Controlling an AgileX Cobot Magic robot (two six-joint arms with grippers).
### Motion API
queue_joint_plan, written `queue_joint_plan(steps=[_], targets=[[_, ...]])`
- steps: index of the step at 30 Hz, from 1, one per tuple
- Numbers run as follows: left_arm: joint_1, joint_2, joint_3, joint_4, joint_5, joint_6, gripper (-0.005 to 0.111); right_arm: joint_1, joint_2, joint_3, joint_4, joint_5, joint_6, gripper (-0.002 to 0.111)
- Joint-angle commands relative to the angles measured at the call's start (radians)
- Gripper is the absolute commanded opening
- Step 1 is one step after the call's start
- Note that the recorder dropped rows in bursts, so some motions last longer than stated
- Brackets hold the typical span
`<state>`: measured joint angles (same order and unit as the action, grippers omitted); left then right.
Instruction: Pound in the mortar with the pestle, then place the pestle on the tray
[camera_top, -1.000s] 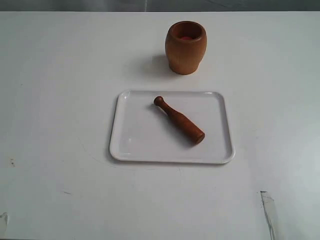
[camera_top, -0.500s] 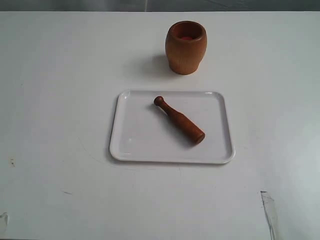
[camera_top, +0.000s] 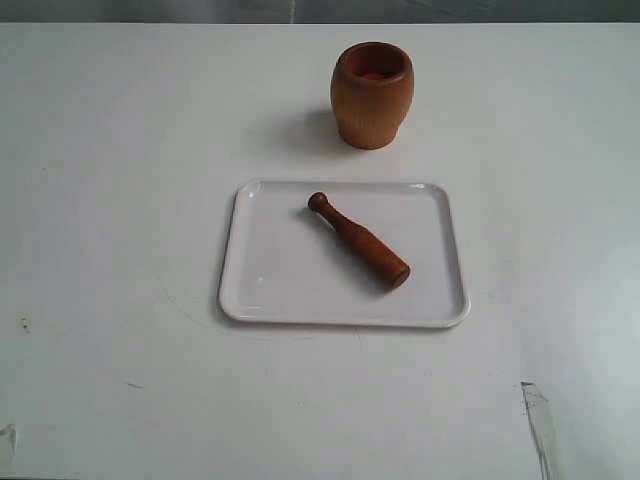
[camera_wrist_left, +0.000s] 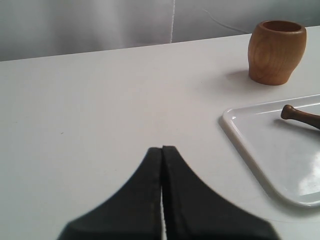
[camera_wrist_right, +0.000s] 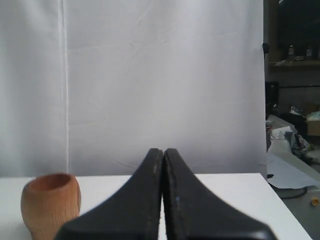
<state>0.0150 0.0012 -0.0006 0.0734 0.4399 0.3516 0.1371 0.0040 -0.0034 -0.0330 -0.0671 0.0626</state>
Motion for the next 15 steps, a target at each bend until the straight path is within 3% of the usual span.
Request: queue_joint_plan(steps=[1, 8, 15], targets=[[-0.008, -0.001, 0.001, -0.007, -0.003, -0.008, 0.000, -0.008, -0.004, 0.003, -0.090, 0.115, -0.012, 0.000], [-0.008, -0.001, 0.001, -0.007, -0.003, -0.008, 0.000, -0.008, -0.004, 0.003, -0.167, 0.305, -0.010, 0.000], [-0.008, -0.001, 0.001, -0.007, -0.003, -0.008, 0.000, -0.008, -0.004, 0.003, -0.146, 0.310, -0.003, 0.000]])
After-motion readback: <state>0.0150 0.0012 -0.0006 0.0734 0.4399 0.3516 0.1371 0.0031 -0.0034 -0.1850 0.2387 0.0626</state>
